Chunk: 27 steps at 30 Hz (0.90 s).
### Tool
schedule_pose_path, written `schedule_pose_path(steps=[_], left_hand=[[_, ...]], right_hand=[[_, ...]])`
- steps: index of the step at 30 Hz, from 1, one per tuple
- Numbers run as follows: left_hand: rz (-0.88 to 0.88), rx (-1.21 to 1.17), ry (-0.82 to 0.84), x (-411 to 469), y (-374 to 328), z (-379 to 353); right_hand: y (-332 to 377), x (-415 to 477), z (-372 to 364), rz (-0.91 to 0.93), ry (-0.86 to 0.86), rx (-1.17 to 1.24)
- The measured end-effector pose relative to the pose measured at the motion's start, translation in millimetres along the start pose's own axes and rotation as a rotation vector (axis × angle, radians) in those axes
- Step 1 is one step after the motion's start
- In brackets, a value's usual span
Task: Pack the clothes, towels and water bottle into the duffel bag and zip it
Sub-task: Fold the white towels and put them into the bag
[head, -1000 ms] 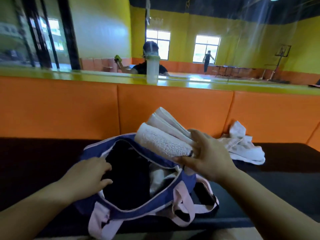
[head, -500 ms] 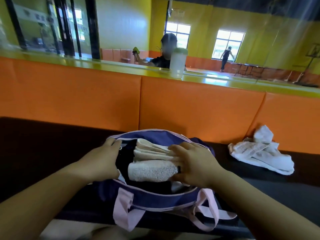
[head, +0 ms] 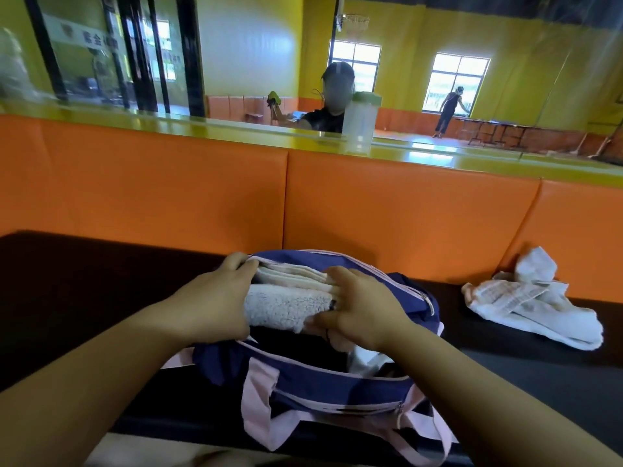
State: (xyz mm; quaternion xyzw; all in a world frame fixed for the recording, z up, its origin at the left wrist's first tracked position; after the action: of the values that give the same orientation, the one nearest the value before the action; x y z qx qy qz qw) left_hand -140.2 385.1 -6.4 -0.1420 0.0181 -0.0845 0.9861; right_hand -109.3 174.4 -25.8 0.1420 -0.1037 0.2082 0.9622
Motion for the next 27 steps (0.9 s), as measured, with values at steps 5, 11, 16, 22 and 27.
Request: schedule_pose_path(steps=[5,11,16,22,27], left_hand=[[-0.017,-0.008,-0.015,4.7,2.2,1.9],[-0.015,-0.051,0.019,3.8,7.8,2.6],[0.004,-0.103,0.045,2.6,14.5,1.7],[-0.001,-0.086,0.048,3.4,10.4,-5.6],[-0.004,-0.106,0.037,0.9,13.3,-7.6]], right_hand=[[17.3,4.7,-29.2,0.03,0.115,-0.023],[21.3,12.7,-30.5,0.221,0.269,-0.243],[6.0,10.2,-26.9,0.275,0.336,-0.35],[18.3,4.9,-44.6,0.297,0.164,-0.229],[10.6,-10.6,-44.5,0.332,-0.094,-0.353]])
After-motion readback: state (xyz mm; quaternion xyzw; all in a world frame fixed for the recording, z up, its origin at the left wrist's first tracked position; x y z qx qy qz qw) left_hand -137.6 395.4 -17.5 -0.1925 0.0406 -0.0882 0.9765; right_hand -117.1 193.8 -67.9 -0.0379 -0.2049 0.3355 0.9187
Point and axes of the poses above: each hand's wrist, its own x-axis towards the middle knuckle, its own z-axis out of the back of the hand, y = z × x, the point moved 2 cm from there along x, towards the middle knuckle, and after that the axes turned 5 degrees about -x, right-handed, at the moved point
